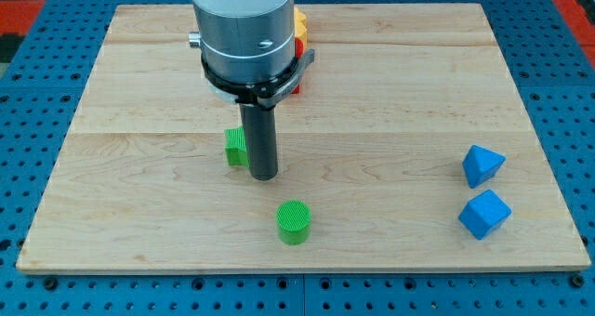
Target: Move the green star towards upside of green circle
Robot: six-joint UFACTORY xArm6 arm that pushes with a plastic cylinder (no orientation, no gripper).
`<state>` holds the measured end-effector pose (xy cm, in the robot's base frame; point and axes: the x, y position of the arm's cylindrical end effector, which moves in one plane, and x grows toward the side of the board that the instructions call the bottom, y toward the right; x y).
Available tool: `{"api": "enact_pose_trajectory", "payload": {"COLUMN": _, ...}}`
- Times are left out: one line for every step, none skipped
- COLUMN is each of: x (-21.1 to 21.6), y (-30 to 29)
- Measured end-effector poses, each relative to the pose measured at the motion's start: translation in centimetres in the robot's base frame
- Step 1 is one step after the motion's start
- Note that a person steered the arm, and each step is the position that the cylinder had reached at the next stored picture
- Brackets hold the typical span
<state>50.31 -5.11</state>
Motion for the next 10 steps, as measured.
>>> {"api": "enact_pose_trajectory", "payload": {"x": -1.8, "y": -5.2}}
{"api": "enact_pose_trajectory", "payload": {"x": -3.2, "y": -5.5}}
{"api": "enact_pose_trajectory", "payload": {"x": -4.7, "y": -1.0}}
{"api": "enact_pose_trajectory", "payload": {"x": -6.3, "y": 3.5}}
{"api": "enact_pose_trajectory", "payload": {"x": -1.5, "y": 3.3}}
{"api": "enact_pose_trajectory", "payload": {"x": -1.3, "y": -2.2}}
{"api": "enact_pose_trajectory", "payload": {"x": -3.6, "y": -7.9}}
{"api": "enact_pose_trajectory", "payload": {"x": -5.5, "y": -7.9}}
{"api": "enact_pose_trajectory", "payload": {"x": -7.9, "y": -5.3}}
{"api": "enact_pose_trajectory", "payload": {"x": -8.6, "y": -1.5}}
